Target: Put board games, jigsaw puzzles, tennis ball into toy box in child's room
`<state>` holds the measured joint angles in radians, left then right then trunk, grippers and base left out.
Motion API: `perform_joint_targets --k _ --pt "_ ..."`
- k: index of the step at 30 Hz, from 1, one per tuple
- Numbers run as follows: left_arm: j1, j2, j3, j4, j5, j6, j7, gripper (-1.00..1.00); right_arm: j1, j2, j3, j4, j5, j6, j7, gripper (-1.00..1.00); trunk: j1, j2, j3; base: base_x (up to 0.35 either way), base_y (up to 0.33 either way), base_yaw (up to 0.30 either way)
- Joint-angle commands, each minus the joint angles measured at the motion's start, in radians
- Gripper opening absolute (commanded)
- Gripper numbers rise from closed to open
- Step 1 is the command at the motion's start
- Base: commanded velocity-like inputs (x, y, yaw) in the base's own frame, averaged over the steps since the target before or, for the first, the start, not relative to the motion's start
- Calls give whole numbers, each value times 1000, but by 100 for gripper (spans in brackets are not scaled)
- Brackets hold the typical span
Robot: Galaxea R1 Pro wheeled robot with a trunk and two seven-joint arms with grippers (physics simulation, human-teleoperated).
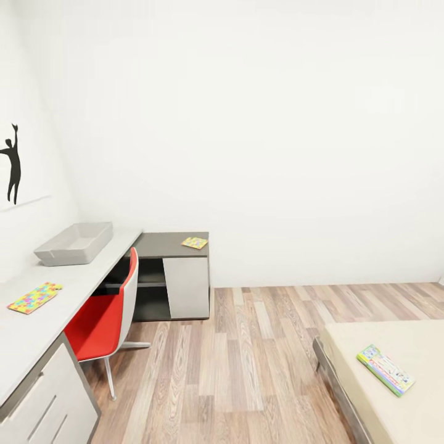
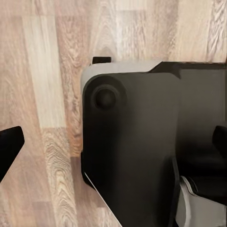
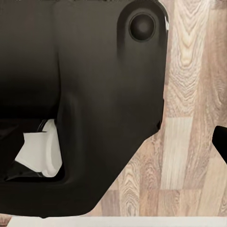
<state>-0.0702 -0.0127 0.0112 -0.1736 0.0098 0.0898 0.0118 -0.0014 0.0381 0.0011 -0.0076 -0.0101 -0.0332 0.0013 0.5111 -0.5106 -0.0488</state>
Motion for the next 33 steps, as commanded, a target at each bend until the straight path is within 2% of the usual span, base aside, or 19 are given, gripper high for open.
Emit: perform_joint_targets --k 1,6,10,14,17,20,23,24,25,27,29,30,33 --pt "-11 0 1 -3 1 16 1 100 0 0 0 -2 -1 -2 0 100 -4 6 1 0 0 0" --pt "-98 1 2 -4 2 61 -2 100 -14 -8 -1 -27 -2 6 2 100 -23 41 17 0 0 0" --pt "-166 -1 2 -4 4 92 -4 100 -56 -25 -3 -72 -6 17 5 100 -38 69 29 0 0 0" --pt "-223 0 3 -12 4 146 -9 100 -102 -29 -14 -106 -11 54 6 100 -53 97 42 0 0 0" --pt "-273 0 3 -39 5 212 -15 100 -148 -32 -43 -156 -31 115 6 100 -61 111 48 0 0 0" --pt "-293 0 3 -76 5 259 -27 100 -168 -33 -71 -210 -50 162 6 100 -61 111 48 0 0 0" --pt "-311 0 2 -156 5 352 -63 100 -179 -28 -108 -323 -69 270 5 100 -61 111 48 0 0 0" --pt "-316 0 2 -205 5 405 -87 100 -179 -25 -121 -401 -74 342 4 100 -61 111 48 0 0 0" --pt "-317 0 1 -230 5 432 -99 100 -179 -24 -127 -445 -76 380 4 100 -61 111 48 0 0 0" --pt "-321 0 1 -336 5 540 -150 100 -176 -21 -139 -639 -80 533 4 100 -61 111 48 0 0 0" --pt "-322 1 1 -390 4 592 -172 100 -174 -20 -143 -735 -81 601 3 100 -61 111 48 0 0 0" --pt "-323 1 1 -441 3 639 -190 100 -172 -20 -148 -819 -83 660 4 100 -61 111 48 0 0 0" --pt "-324 7 2 -535 4 714 -219 100 -169 -19 -165 -947 -84 749 4 100 -61 111 48 0 0 0"
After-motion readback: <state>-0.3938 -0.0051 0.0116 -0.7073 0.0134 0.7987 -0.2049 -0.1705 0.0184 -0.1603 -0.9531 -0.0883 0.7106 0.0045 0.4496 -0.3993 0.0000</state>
